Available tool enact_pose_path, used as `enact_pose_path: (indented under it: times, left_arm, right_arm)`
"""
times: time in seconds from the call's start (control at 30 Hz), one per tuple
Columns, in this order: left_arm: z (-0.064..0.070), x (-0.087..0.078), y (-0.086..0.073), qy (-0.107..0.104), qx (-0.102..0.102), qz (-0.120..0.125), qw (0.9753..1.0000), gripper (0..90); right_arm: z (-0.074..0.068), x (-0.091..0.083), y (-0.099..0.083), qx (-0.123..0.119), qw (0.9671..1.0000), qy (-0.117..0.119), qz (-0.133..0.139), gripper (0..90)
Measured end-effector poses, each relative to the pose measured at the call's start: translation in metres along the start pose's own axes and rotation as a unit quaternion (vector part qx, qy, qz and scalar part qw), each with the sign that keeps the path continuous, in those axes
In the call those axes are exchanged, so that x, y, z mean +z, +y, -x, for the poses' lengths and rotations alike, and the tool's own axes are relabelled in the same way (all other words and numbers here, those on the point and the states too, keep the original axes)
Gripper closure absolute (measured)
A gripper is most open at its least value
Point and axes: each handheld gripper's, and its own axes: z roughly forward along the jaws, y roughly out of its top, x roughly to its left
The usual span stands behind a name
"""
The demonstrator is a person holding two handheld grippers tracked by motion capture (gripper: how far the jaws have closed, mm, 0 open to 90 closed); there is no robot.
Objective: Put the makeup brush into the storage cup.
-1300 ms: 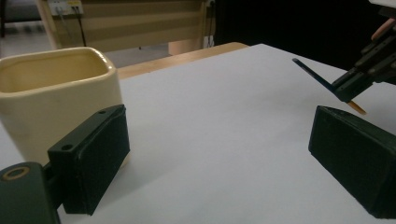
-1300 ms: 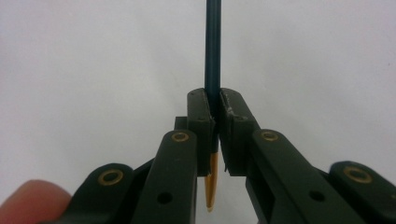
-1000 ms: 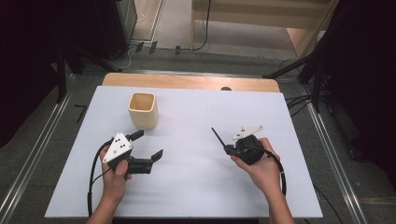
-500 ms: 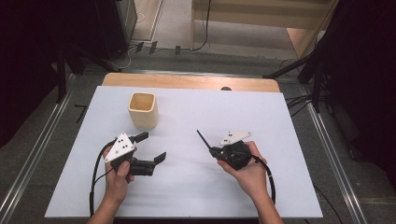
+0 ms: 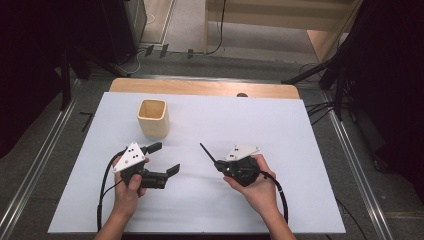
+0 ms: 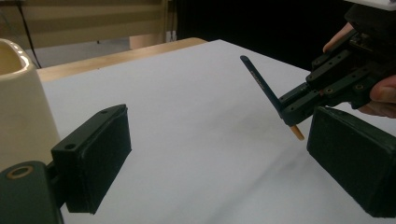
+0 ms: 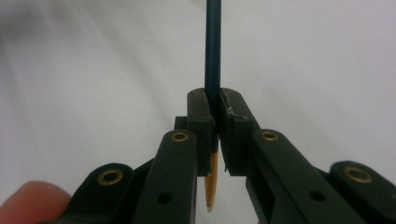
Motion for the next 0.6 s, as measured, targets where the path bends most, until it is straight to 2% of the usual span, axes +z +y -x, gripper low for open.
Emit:
enact_pose_path:
  times: [0.07,0.3,0.47,0.57,0.6]
  left_arm:
    - [0.000,0.000,0.000,-0.002,-0.001,0.000,1.0000,7.0]
    - [0.002,0.002,0.003,-0.015,-0.008,-0.003,0.9999,7.0]
    - [0.003,0.004,0.004,-0.015,-0.014,-0.007,0.9998,9.7]
    - [0.005,0.005,0.005,-0.015,-0.020,-0.008,0.9997,12.7]
    - [0.006,0.005,0.006,-0.015,-0.021,-0.009,0.9996,14.2]
  right_arm:
    - [-0.001,0.000,0.000,0.000,1.0000,0.000,0.003,84.8]
    - [-0.009,0.001,0.003,-0.023,0.9996,-0.002,0.015,84.8]
    - [-0.014,0.003,0.004,-0.039,0.9990,-0.007,0.021,84.7]
    - [-0.016,0.004,0.004,-0.054,0.9981,-0.015,0.027,84.5]
    - [-0.019,0.005,0.004,-0.068,0.9969,-0.022,0.031,84.6]
